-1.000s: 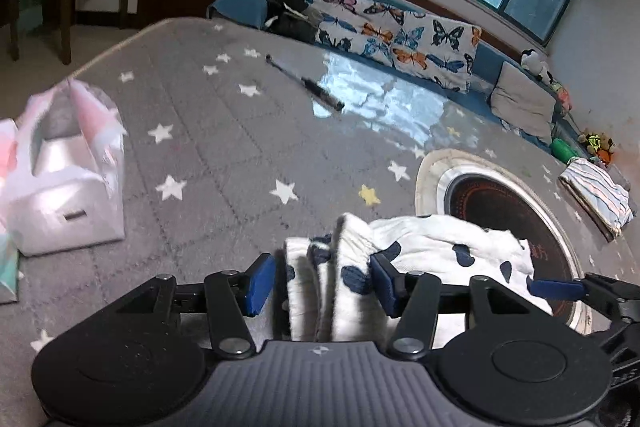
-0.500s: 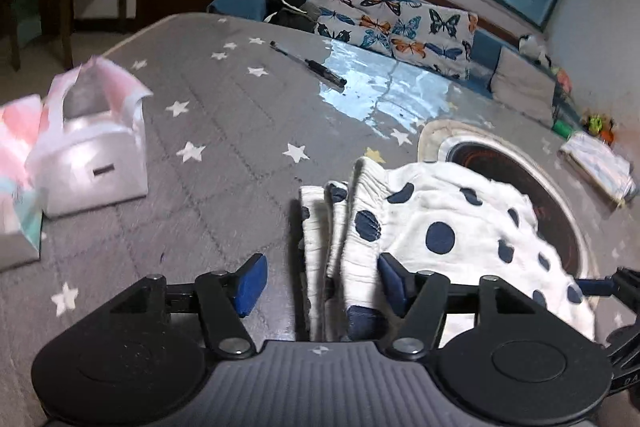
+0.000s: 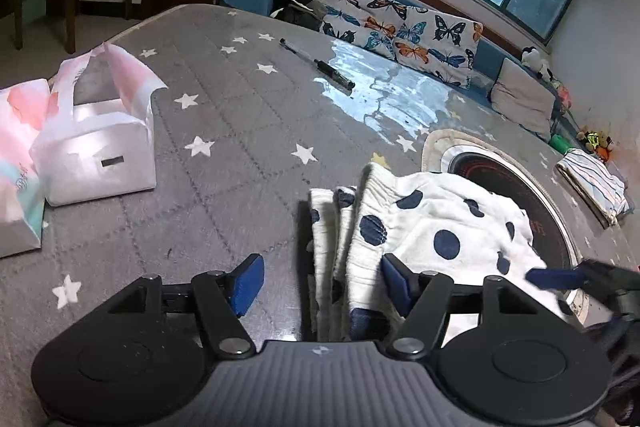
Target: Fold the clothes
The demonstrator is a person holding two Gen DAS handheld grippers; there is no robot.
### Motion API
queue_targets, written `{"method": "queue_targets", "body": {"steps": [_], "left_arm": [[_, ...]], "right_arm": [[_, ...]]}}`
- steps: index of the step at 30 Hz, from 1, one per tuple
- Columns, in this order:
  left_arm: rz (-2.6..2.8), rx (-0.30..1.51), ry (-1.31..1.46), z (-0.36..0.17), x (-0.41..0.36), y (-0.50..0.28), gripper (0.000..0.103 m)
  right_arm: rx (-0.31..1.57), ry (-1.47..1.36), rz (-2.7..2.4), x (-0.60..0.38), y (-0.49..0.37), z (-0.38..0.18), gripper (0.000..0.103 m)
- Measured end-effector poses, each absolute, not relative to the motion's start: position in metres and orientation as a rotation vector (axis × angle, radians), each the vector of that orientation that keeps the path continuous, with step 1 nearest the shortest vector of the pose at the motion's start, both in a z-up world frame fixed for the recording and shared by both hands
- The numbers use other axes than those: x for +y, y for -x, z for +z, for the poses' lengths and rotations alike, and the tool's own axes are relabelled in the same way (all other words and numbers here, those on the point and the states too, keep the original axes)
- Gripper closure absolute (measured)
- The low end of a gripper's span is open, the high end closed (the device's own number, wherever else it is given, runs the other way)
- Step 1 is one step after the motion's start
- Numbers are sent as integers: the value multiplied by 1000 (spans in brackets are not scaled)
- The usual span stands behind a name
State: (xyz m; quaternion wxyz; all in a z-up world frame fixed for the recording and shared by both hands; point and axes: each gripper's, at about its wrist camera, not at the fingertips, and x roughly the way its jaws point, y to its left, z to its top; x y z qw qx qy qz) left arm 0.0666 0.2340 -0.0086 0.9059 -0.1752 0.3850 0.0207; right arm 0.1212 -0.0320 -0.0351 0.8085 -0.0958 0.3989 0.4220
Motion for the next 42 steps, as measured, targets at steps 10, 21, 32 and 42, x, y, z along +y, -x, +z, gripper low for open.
{"method": "queue_targets", "body": {"steps": [10,21,32,42], "left_arm": [[54,769,345,8,229,-106,33],[88,814,326,-6,230,-120,33],[85,800,282,1,220,-112,32],[86,801,288,-2,222,-111,32]], "right_arm": [[785,178,902,-22,-146,-13,0],[854,146,852,-23,-167,-35,0],[856,160,849,-6,-158,-32,0],[767,221,818,7,-139,-13,0]]}}
